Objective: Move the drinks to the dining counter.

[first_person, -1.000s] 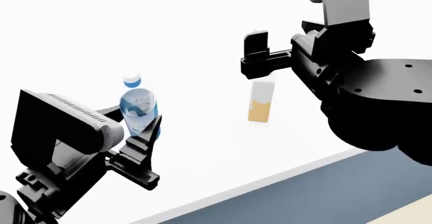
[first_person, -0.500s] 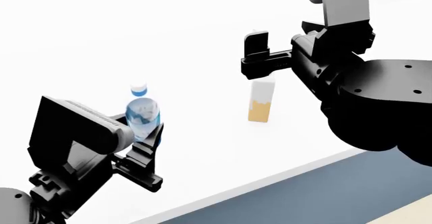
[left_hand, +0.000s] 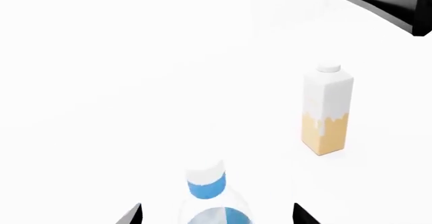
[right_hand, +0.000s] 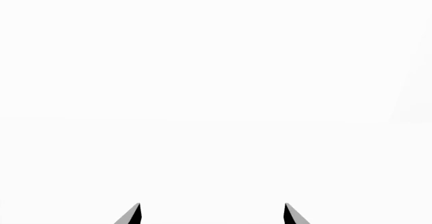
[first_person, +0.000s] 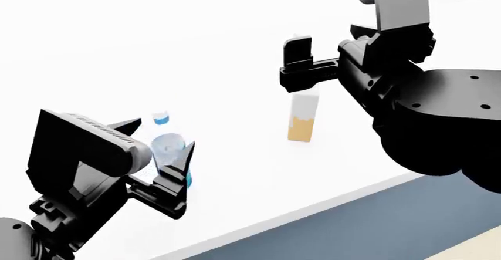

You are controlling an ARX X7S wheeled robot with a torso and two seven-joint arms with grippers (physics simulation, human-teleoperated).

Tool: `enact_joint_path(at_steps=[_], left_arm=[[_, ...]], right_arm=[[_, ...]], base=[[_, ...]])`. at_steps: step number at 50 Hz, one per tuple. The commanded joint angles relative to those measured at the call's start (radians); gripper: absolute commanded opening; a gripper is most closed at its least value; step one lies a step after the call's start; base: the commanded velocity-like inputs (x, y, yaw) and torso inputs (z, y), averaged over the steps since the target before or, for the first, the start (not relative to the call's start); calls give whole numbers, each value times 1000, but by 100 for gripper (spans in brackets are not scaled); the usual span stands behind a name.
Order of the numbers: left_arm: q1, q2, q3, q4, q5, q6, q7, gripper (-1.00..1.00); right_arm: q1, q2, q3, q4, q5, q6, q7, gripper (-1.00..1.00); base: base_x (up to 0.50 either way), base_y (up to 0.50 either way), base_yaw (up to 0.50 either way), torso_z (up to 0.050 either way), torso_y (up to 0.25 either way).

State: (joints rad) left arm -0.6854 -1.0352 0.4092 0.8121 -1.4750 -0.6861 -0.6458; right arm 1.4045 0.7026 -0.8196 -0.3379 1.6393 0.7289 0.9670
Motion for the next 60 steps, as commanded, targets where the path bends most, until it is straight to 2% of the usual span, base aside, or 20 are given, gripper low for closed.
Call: enact_joint_path(at_steps=[1,18,25,31,49,60], left_arm=[[5,0,-2,2,8,3,0,100],[-8,-17,-17,22,-24,8,-18,100],[-49,-94,-87,88,-129,46,-76,100],[-76,-126,-129,109,-173,77,-110,100],[-264,-177,-194,179,-337,107,-230,100],[-479,-198,-197,214,-466,74,-331,100]], right_arm=[[-4,2,1,-1,0,-3,0,100],[4,5,5,-5,8,-1,3,100],[37,15,22,-47,46,8,36,100],[71,23,42,-83,80,11,69,100],[166,31,82,-193,95,14,165,100],[216,27,120,-248,125,-12,229,100]], base=[[0,0,0,0,0],[0,0,0,1,0],[0,0,0,0,0],[0,0,0,0,0],[0,0,0,0,0],[0,0,0,0,0]])
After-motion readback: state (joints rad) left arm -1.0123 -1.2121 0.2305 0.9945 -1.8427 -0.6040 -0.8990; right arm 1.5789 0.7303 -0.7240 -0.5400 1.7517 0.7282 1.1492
